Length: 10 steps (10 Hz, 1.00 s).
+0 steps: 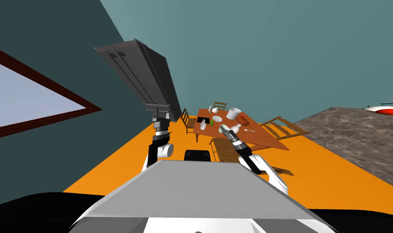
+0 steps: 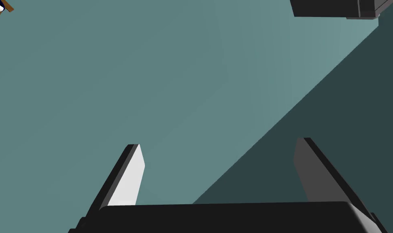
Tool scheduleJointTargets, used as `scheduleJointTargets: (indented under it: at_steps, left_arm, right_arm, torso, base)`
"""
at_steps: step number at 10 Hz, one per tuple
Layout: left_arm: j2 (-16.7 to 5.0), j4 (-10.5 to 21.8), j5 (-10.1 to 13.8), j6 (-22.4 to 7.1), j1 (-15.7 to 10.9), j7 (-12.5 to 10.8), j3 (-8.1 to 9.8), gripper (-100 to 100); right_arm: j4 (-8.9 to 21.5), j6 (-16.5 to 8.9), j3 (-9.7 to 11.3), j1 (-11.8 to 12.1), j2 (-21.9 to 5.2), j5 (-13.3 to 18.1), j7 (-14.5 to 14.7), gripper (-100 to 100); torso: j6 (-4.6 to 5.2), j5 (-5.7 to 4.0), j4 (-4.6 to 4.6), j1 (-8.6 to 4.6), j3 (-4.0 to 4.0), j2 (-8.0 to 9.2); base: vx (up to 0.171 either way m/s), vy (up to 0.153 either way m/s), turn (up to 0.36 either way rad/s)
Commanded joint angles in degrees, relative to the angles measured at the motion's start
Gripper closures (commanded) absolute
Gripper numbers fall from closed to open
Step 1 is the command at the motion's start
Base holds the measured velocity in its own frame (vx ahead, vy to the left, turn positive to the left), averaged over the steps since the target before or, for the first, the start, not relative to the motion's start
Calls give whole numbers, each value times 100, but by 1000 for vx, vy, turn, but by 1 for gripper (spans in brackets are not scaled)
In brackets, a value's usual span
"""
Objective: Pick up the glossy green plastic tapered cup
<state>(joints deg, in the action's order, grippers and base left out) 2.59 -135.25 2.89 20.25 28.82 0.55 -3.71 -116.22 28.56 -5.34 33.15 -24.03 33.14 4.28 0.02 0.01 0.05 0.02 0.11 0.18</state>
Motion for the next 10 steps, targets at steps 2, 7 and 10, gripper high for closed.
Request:
scheduleJointTargets:
  at_steps: [2,7,10]
  left_arm:
    - [0,0,0,0,-1,0,0,0]
    - [0,0,0,0,0,0,0,0]
    - [0,0,0,0,0,0,0,0]
  right_arm:
    - [137,-92,-48,48,-282,432,-21,-100]
    - [585,-290,-136,139,-1005,1288,-28,-100]
    - [744,-353,-155,165,-1246,1806,-29,-100]
  torso:
    - [-3,0,0,2,1,2]
    - [1,0,0,0,-2,-3]
    - [-2,0,-1,0,-3,-4]
  base:
    - [-46,21,135]
    - [-42,22,138]
    - [-31,20,125]
